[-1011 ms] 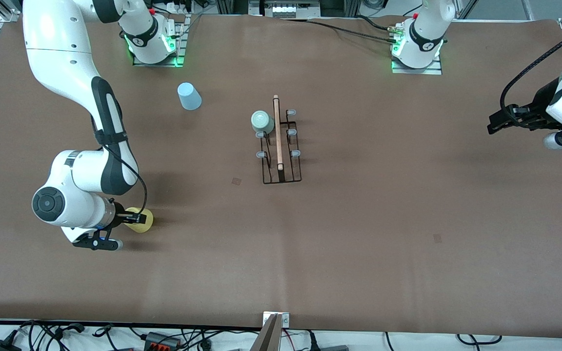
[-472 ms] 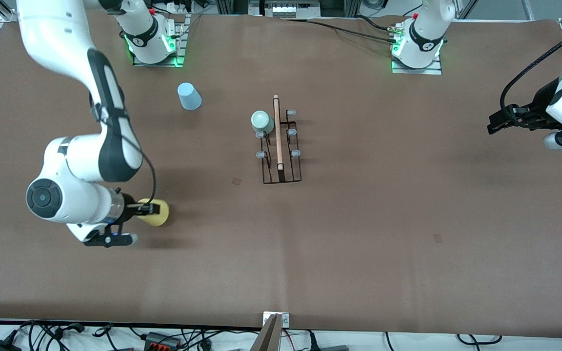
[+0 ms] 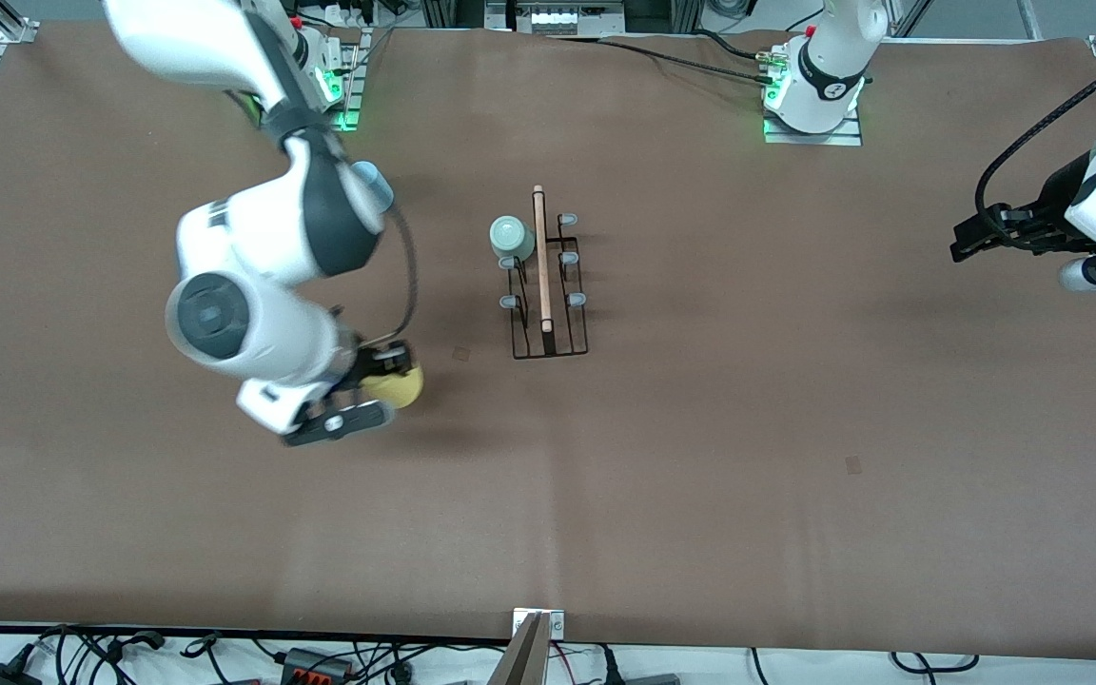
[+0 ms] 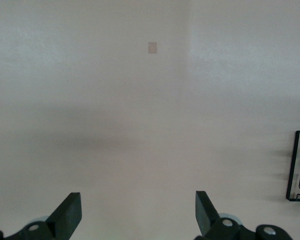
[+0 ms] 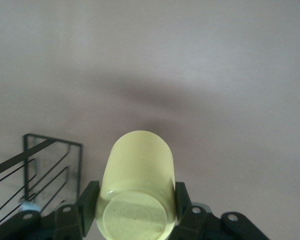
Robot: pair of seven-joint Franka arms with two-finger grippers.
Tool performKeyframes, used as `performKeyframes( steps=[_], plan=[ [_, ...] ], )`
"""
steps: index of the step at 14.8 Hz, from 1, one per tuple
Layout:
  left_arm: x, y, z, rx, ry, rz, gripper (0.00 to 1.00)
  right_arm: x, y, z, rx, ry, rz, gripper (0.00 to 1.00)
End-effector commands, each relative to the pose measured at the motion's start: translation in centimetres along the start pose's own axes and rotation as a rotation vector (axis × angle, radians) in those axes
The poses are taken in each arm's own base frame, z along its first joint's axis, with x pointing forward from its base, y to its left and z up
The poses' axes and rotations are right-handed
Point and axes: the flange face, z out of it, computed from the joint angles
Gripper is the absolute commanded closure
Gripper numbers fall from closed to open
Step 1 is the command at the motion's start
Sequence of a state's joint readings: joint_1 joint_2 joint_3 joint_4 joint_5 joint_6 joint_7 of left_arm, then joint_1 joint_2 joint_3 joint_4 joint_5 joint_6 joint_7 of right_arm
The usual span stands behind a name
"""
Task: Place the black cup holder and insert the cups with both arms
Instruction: 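Carry the yellow cup to the rack with the right gripper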
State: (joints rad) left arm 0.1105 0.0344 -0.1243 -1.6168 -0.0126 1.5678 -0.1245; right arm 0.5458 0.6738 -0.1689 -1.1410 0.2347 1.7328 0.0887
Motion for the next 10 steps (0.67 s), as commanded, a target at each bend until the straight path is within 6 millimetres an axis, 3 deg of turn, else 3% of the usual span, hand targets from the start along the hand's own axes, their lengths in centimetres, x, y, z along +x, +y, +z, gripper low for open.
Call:
performKeyframes(
  steps=[1,2,4,10],
  plan=[
    [0.1,0.0,-0.6,-0.02,0.008,0.022,0.0,-1.3,-6.5,-0.7,-0.003,0.012,-0.051,0.76],
    [0.1,-0.1,-0.5,-0.02,0.006,0.019,0.0,-1.8,-8.7,-0.5,-0.009,0.021,-0.057,0.79],
    [0.1,-0.1,-0.5,-0.02,0.006,0.019,0.0,-2.2,-10.9,-0.3,-0.001,0.035,-0.07,0.8],
    [0.1,-0.2,-0.5,-0.02,0.006,0.017,0.0,-3.7,-15.1,2.0,-0.016,0.004,-0.089,0.79]
  ],
)
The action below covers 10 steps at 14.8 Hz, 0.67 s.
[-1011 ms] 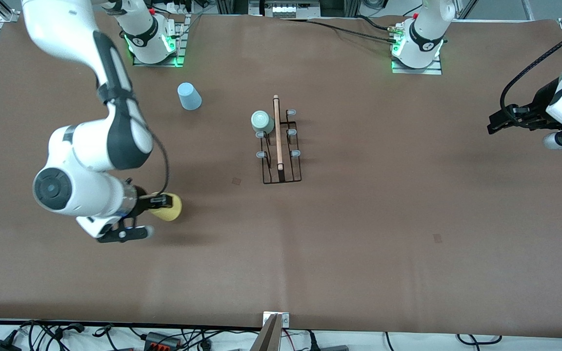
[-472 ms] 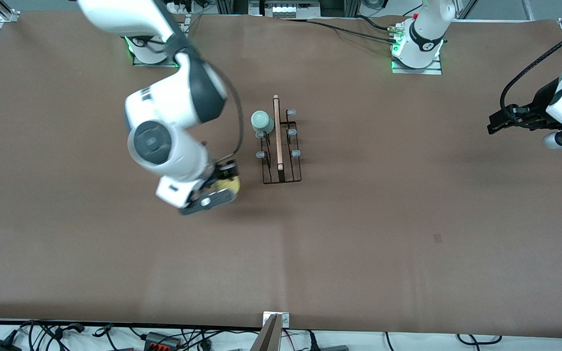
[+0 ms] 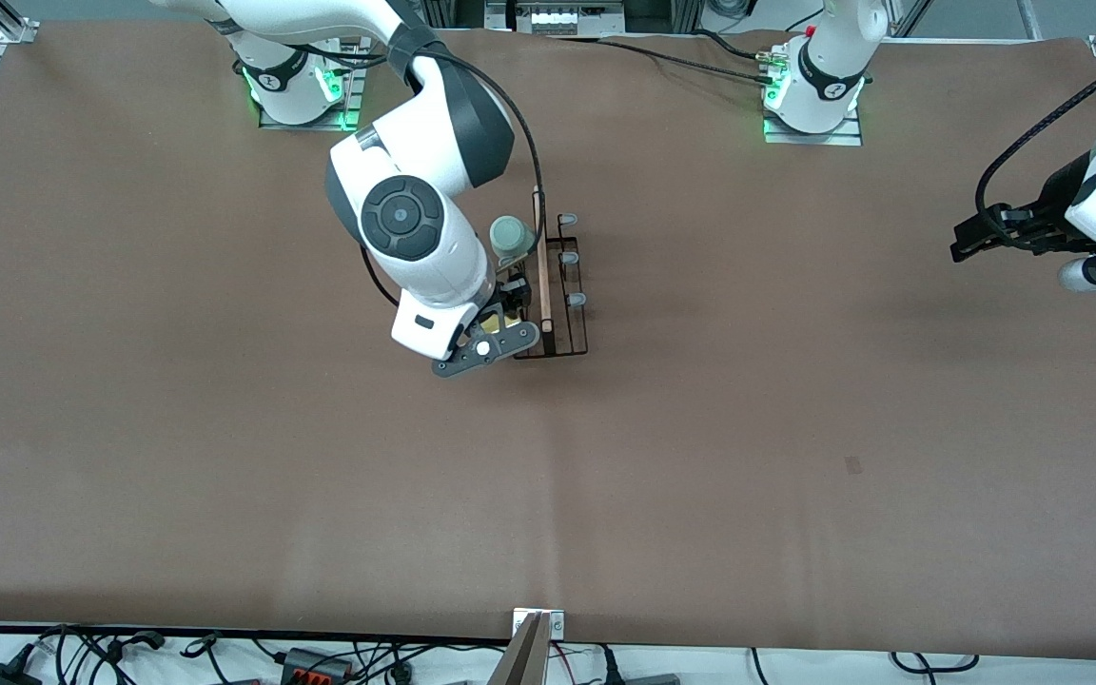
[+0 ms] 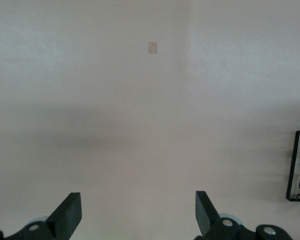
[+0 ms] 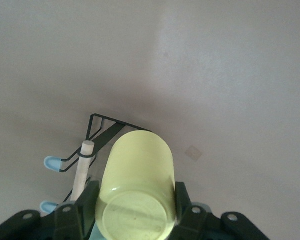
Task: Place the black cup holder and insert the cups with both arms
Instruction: 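Carry the yellow cup to the rack with the right gripper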
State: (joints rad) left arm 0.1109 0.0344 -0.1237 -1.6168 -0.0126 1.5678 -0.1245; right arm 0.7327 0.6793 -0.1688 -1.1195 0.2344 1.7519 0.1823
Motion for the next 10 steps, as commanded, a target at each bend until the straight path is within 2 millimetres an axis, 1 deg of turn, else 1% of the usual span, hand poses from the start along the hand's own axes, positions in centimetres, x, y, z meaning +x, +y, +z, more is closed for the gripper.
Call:
performKeyframes(
  steps=[1,3,5,6,10],
  plan=[
    [0.1,-0.1,-0.5,-0.021,0.006,0.02,0.0,-0.4,-1.9,1.4,-0.01,-0.017,0.005,0.79],
    [0.1,-0.1,-0.5,-0.021,0.006,0.02,0.0,-0.4,-2.0,1.7,-0.015,-0.027,0.003,0.79],
    [0.1,-0.1,-0.5,-0.026,0.006,0.019,0.0,-1.1,-3.2,2.5,-0.044,-0.04,-0.019,0.78],
    [0.1,-0.1,-0.5,-0.027,0.005,0.019,0.0,-1.2,-3.3,3.1,-0.054,-0.047,-0.022,0.78],
    [0.1,-0.2,-0.5,-0.027,0.005,0.017,0.0,-1.2,-3.1,3.5,-0.06,-0.05,-0.013,0.78]
  ],
)
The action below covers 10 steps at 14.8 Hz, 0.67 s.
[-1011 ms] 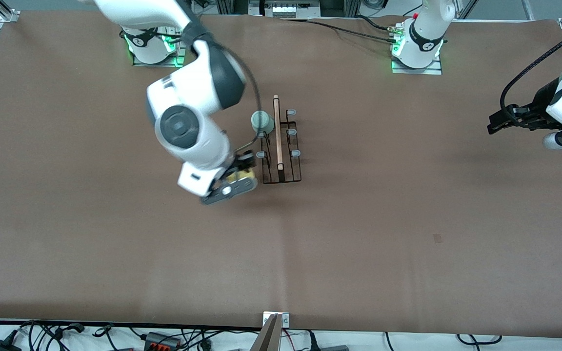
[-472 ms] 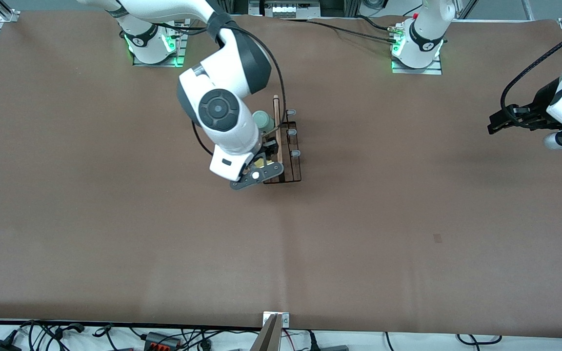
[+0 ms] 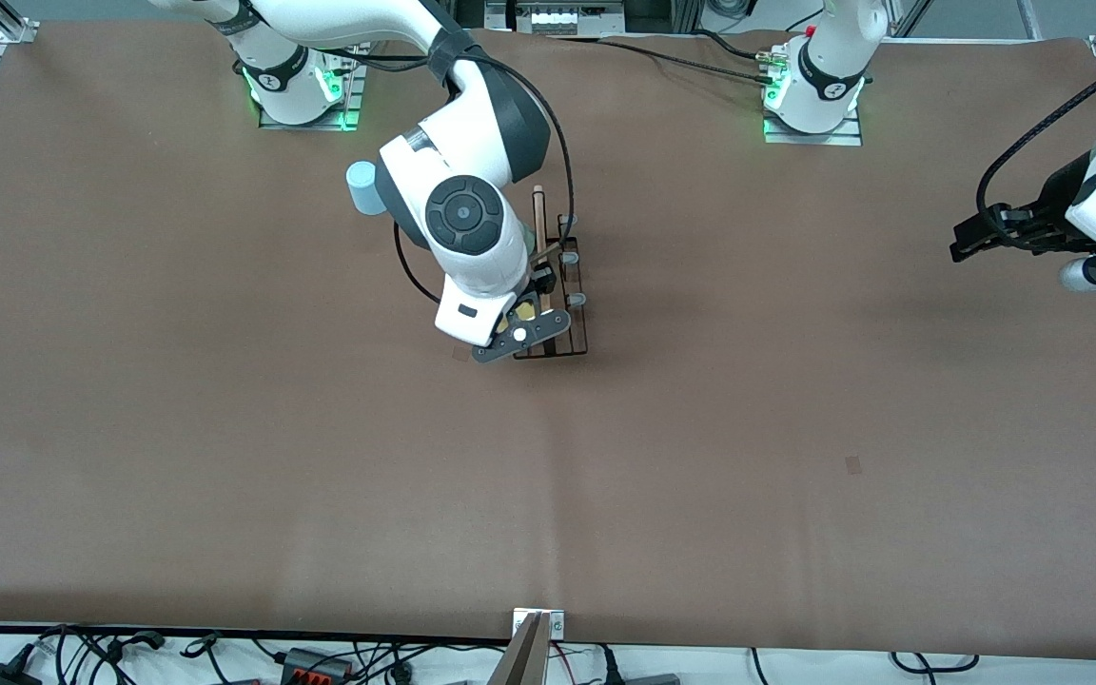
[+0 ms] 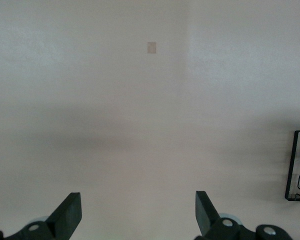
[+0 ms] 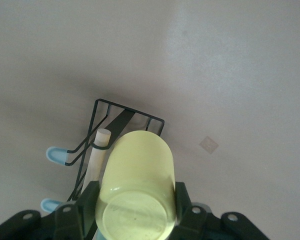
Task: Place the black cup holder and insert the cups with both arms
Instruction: 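Carry the yellow cup to the rack with the right gripper, then slide the yellow cup onto a rack peg and open the right gripper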
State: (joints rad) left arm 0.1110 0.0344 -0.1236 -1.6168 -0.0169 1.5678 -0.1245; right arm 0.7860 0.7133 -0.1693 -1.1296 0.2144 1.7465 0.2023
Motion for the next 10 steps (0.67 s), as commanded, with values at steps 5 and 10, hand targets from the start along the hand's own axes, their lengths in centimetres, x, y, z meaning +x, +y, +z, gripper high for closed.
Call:
performKeyframes(
  steps=[5,10],
  plan=[
    [0.1,-0.2,-0.5,-0.023,0.006,0.017,0.0,-0.7,0.0,1.5,-0.058,-0.03,0.012,0.78],
    [0.1,-0.2,-0.5,-0.023,0.004,0.017,0.0,-0.7,0.1,2.2,-0.059,-0.034,0.014,0.78]
  ],
)
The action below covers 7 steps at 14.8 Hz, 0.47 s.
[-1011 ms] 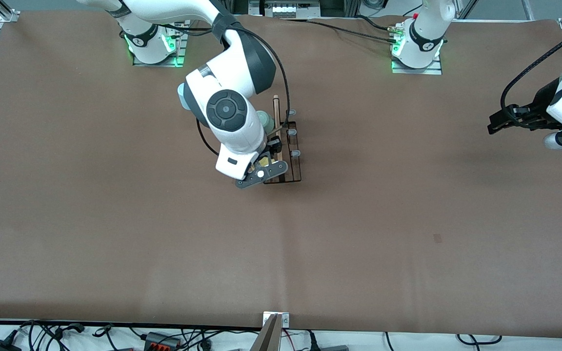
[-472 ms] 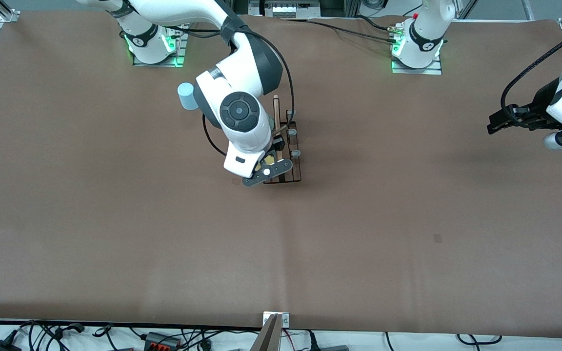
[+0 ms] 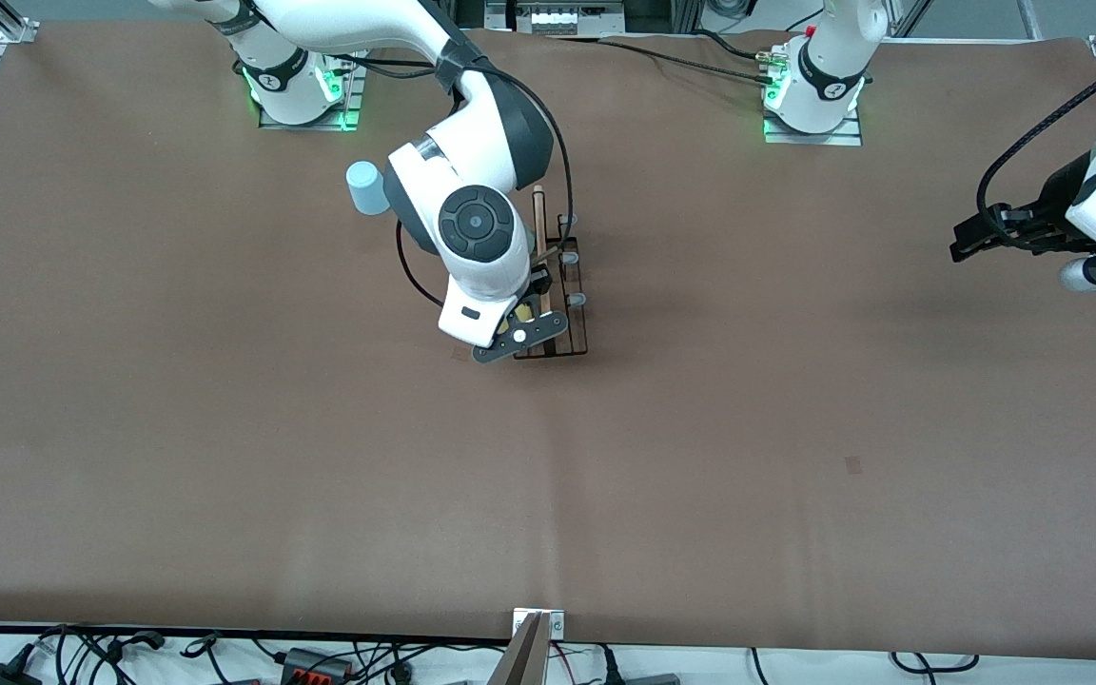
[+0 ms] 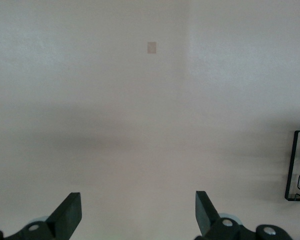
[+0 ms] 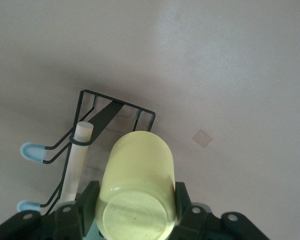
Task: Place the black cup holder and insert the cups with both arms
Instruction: 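Slide the yellow cup onto a rack peg and open the right gripper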
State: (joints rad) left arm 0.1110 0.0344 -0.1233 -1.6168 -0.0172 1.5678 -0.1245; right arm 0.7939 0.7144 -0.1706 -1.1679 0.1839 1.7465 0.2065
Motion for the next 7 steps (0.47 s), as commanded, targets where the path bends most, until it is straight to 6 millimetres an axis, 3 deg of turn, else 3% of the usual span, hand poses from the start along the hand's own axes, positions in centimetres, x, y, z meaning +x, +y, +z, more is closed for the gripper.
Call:
performKeyframes(
  steps=[1,7],
  plan=[
    [0.08,-0.2,-0.49,-0.023,0.004,0.018,0.0,-0.41,-0.28,0.33,-0.021,-0.004,0.013,0.78],
    [0.15,-0.53,-0.4,-0.023,0.002,0.011,0.0,-0.45,-0.72,0.8,-0.019,-0.01,0.01,0.78]
  ],
)
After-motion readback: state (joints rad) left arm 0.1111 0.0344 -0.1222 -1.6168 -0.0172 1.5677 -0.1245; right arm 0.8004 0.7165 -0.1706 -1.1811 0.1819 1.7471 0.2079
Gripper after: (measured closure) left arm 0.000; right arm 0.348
